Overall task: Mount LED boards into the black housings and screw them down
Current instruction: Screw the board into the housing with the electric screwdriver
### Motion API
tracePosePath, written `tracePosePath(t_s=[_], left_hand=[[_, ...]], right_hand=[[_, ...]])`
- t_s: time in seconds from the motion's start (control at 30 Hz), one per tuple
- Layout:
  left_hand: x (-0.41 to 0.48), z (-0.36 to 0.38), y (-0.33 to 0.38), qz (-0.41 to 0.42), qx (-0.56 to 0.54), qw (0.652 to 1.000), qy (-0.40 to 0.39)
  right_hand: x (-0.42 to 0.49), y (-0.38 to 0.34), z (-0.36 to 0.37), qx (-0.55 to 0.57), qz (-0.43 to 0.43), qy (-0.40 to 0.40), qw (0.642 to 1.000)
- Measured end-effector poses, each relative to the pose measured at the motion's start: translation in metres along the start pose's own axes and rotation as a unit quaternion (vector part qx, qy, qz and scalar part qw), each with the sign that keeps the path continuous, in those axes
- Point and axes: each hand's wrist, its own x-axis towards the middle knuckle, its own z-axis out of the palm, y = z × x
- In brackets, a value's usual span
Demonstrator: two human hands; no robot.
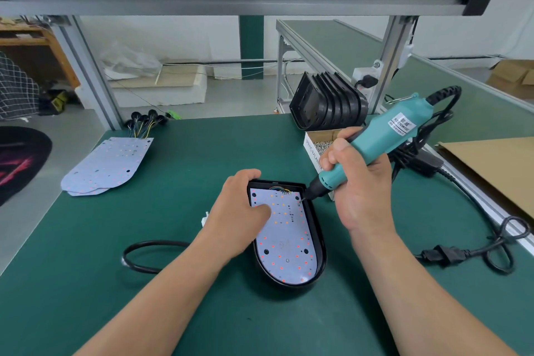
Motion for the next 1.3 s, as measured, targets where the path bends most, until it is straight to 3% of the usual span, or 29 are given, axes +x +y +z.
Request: tracePosePath(t_s=[0.8, 1.3], left_hand=[[-0.003, -0.002, 0.006, -0.003, 0.005, 1.0, -0.004], [-0.004, -0.001, 0.011, -0.02, -0.032, 0.999, -0.018]], right_hand=[[-0.001, -0.001, 0.002, 0.002, 0.012, 0.024, 1.0], [0.004, 0.002, 0.006, -0.01, 0.025, -0.025, 0.999]])
